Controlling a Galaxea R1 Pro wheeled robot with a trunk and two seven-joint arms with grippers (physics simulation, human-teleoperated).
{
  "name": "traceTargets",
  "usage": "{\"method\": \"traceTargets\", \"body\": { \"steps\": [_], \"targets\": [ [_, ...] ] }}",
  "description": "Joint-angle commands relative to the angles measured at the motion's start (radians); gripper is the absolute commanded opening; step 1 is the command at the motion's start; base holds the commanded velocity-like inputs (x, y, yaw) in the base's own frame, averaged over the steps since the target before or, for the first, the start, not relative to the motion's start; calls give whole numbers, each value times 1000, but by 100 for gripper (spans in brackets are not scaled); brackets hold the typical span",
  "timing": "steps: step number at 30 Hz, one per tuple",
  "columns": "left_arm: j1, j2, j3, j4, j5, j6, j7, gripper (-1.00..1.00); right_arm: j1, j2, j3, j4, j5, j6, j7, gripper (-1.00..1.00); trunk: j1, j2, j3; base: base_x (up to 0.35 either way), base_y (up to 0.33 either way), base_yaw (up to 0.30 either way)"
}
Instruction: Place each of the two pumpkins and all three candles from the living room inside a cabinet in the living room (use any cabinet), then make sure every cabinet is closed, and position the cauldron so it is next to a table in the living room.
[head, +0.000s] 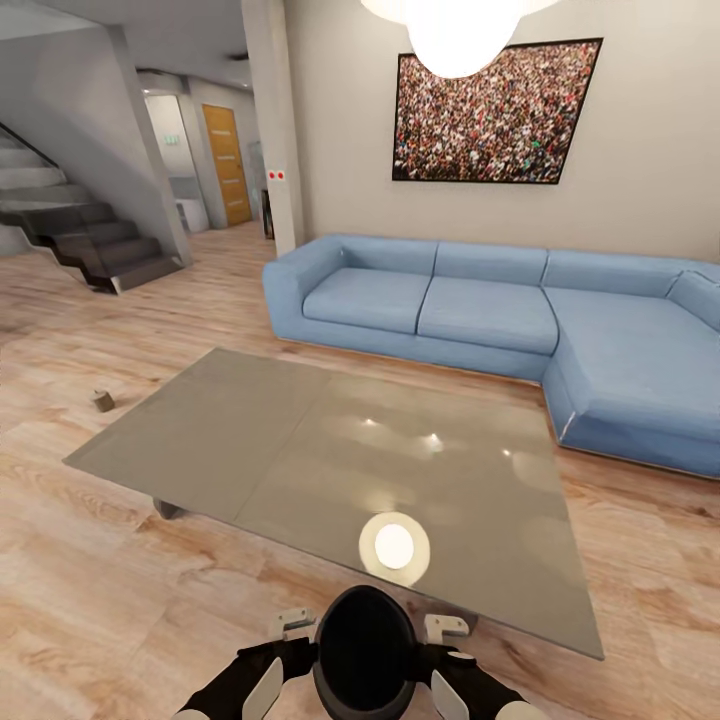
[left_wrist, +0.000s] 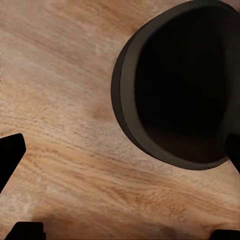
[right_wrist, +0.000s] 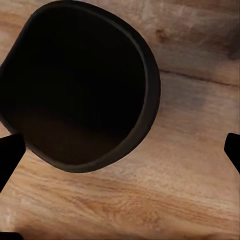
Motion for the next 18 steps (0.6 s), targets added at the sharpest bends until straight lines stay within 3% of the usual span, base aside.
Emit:
{"method": "traceTargets", "body": {
  "steps": [1,18],
  "targets": [
    [0,1,-7,-2,10,5,7,100,0,0,5,-2,-10,5,-5,100,-4,7,2,-59,0,0],
    [0,1,-7,-2,10,5,7,100,0,0,5,-2,-10,3,-4,100,-69,126,56,-289,0,0]
  ]
}}
